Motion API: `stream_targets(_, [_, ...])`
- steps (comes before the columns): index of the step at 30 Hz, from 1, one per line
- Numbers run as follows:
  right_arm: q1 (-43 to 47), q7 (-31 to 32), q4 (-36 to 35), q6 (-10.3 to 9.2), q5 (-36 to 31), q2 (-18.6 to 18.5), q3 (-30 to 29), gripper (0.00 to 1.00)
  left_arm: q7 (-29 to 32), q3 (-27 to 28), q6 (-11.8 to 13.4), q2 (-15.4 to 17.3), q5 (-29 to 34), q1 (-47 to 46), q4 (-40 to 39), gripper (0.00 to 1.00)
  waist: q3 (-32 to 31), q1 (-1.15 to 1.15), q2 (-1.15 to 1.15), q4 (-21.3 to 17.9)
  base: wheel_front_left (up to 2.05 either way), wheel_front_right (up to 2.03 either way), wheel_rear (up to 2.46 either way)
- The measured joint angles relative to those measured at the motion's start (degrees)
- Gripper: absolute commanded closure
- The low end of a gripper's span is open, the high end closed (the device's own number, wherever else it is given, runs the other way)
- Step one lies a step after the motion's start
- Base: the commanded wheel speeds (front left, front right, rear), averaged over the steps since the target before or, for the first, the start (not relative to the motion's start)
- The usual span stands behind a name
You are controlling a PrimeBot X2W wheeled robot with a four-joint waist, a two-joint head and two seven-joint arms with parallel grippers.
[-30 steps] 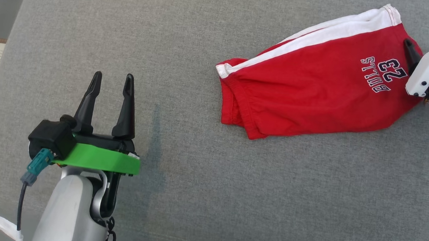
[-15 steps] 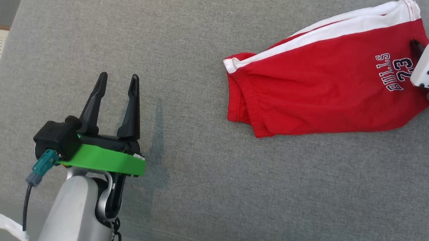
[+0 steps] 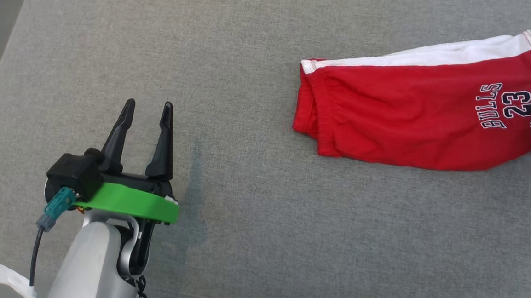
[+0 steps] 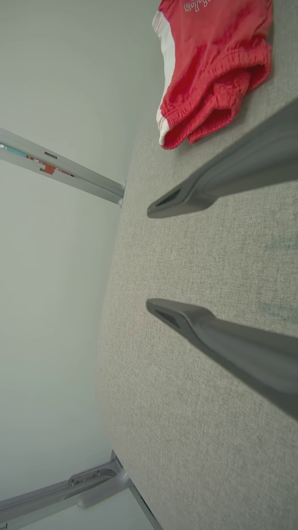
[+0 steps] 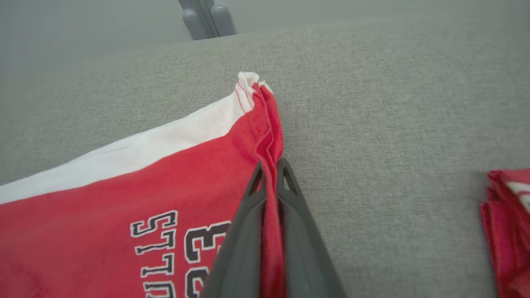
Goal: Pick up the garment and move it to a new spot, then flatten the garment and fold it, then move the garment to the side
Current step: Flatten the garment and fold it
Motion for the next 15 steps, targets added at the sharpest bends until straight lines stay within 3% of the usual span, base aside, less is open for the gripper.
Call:
stream_targets(9, [6.27,-1.22,-7.19,0.0,-6.27,-0.67,-6.16,1.0,0.0,-0.55,0.0,0.0,-0.23,1.46,0.64,0.0,-3.92,0.0,0.0,-2.38,0.0,0.0,0.0])
stream_targets(15, [7.77,1.11,-13.92,-0.01,-9.92,1.32,-3.72,1.0,0.0,-1.3,0.0,-0.21,-0.68,1.77,1.0,0.0,-6.72,0.0,0.0,-2.63,0.0,0.0,0.0])
